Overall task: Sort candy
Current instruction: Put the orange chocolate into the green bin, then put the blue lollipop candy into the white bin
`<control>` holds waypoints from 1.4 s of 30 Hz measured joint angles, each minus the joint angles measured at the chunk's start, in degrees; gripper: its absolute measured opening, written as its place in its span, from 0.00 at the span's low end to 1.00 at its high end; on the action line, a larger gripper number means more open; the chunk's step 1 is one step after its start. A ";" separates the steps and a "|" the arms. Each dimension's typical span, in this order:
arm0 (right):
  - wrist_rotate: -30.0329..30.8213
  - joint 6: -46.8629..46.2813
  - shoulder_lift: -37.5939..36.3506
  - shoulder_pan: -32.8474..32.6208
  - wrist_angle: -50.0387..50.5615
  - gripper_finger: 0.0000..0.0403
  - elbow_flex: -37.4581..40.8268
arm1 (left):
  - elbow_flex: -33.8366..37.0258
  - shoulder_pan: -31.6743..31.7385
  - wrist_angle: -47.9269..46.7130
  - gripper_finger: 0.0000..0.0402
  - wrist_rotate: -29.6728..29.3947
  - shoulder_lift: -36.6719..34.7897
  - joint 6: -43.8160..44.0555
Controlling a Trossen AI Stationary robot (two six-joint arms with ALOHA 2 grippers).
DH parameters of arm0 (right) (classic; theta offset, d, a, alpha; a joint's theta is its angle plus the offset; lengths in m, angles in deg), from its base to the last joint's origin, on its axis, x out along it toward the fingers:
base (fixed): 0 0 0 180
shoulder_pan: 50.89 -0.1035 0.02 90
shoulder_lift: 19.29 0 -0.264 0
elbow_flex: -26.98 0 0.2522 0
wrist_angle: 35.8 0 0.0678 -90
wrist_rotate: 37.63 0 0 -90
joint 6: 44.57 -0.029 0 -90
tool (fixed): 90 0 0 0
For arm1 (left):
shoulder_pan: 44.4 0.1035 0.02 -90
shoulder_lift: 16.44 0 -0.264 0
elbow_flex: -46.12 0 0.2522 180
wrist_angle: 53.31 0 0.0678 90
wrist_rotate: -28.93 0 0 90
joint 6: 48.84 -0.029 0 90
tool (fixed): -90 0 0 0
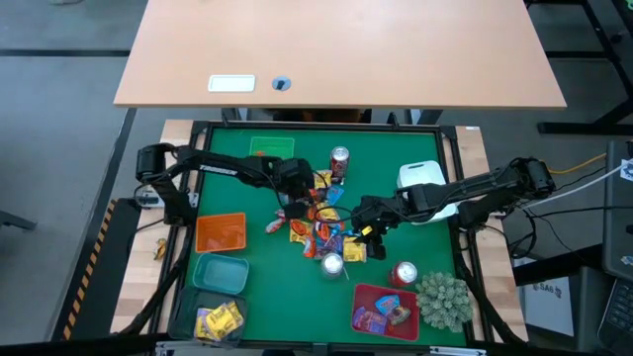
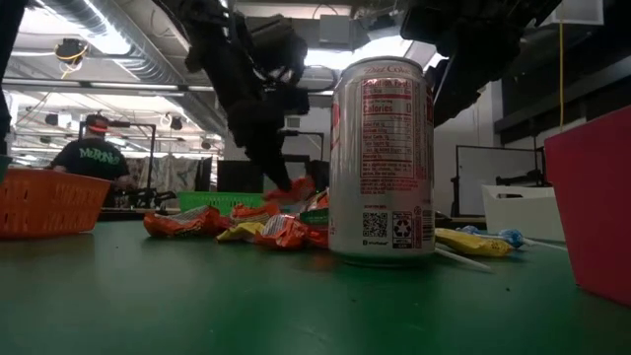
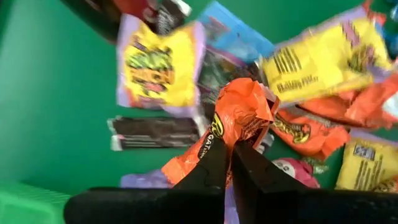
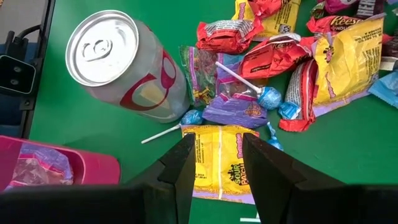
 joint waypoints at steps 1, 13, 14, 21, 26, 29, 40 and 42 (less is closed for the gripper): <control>0.00 0.00 -0.01 0.02 -0.03 0.33 -0.01 | 0.00 0.35 -0.19 0.00 0.00 -0.85 0.37; 5.56 -1.85 -0.01 0.02 0.27 0.33 -0.01 | -0.09 6.34 -4.10 0.00 -8.49 -9.25 2.65; 6.06 -2.48 -0.01 0.02 0.60 0.33 -0.01 | -0.09 7.08 -5.12 0.00 -10.21 -9.95 3.25; 7.39 -7.15 -0.01 0.00 6.70 0.33 -0.01 | -0.09 11.63 -13.66 0.00 -21.12 -11.30 5.15; 14.32 -11.21 -0.01 0.02 10.85 0.33 -0.01 | -0.09 14.16 -15.94 0.00 -22.55 -11.28 6.28; 17.65 -12.60 -0.01 0.02 11.63 0.33 -0.01 | -0.09 15.19 -15.92 0.00 -22.48 -11.28 7.33; 17.44 -13.37 -0.01 0.02 12.03 0.33 -0.01 | -0.09 15.80 -16.09 0.24 -20.38 -11.28 7.82; 17.51 -15.27 -0.01 0.02 12.11 0.33 -0.01 | -0.09 15.80 -16.09 0.28 -19.56 -11.28 8.02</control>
